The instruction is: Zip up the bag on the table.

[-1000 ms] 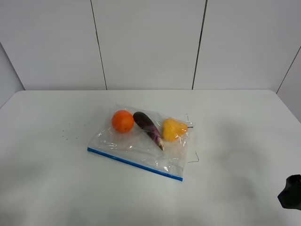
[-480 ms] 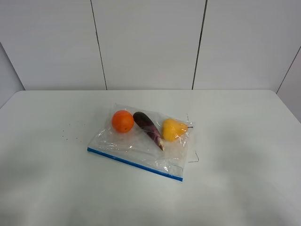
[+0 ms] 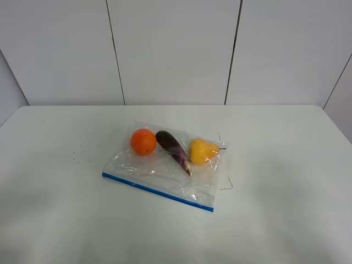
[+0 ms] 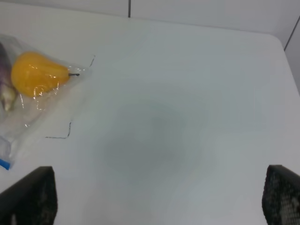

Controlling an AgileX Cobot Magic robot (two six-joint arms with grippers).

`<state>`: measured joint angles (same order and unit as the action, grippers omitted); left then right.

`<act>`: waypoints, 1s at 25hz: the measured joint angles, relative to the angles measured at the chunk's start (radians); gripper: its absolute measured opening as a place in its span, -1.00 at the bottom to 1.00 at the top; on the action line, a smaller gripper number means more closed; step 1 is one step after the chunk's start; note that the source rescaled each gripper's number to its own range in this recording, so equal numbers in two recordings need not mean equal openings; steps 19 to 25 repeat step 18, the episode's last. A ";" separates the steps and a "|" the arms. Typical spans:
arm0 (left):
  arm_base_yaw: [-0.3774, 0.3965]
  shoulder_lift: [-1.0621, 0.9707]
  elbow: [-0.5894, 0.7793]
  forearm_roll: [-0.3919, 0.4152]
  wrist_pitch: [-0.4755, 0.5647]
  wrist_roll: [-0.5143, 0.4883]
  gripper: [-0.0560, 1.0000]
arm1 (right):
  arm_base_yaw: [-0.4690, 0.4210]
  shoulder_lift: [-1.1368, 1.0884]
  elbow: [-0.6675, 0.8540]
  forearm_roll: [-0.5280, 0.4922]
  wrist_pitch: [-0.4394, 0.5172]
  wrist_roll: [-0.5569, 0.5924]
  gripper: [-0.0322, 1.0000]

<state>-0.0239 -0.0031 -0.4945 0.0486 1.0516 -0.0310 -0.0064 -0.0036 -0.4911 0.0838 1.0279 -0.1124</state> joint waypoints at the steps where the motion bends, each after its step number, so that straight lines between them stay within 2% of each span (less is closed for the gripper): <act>1: 0.000 0.000 0.000 0.000 0.000 0.000 1.00 | 0.000 0.000 0.000 0.001 0.000 0.000 0.98; 25: 0.000 0.000 0.000 0.000 0.000 0.000 1.00 | 0.000 0.000 0.000 0.007 0.000 0.000 0.98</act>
